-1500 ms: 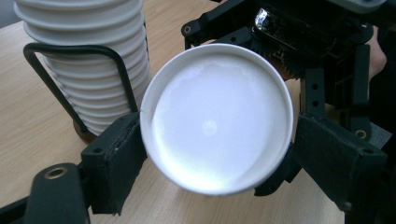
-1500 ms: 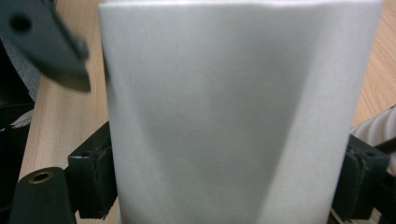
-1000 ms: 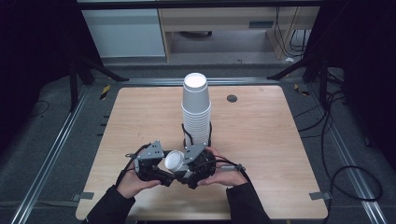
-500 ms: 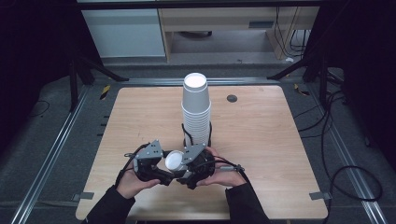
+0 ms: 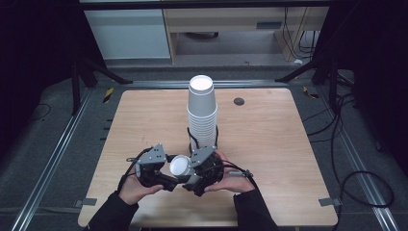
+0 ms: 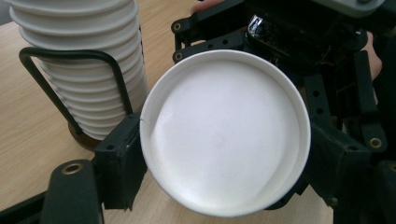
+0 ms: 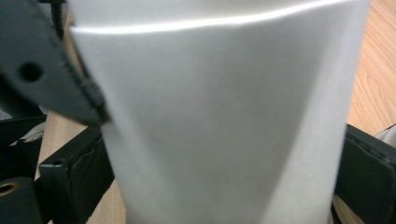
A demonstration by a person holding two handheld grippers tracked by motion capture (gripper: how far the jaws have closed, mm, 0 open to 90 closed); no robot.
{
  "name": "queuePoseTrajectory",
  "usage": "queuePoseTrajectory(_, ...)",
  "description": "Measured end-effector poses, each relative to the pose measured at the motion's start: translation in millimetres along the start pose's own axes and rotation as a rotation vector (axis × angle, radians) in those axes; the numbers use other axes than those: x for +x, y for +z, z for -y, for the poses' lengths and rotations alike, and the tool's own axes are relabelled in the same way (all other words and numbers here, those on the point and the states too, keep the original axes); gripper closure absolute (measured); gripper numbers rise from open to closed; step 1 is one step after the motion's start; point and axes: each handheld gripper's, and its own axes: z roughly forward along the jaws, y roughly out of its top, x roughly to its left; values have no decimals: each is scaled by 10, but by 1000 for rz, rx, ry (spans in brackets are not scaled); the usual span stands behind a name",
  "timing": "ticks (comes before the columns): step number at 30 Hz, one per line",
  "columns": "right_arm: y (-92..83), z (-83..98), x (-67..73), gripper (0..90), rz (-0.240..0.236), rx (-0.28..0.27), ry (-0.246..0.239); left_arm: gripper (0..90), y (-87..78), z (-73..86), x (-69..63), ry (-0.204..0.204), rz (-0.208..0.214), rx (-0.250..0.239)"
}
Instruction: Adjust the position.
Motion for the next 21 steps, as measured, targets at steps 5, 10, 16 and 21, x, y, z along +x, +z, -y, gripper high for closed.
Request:
queuePoseTrajectory(5, -65, -6, -9, 24, 13, -27, 7, 226, -48, -15, 11, 3, -3, -9)
queuePoseTrajectory(10, -204, 7, -22, 22, 25, -75, 19, 225, -134, -31, 55, -4, -11, -34)
queuePoseTrajectory(16, -323, 65, -57, 16, 49, -115, 46, 225, -206, -9, 138, -17, -7, -70)
queuePoseTrajectory(21, -383, 134, -81, 15, 47, -154, 76, 225, -243, 19, 205, -29, -4, -106)
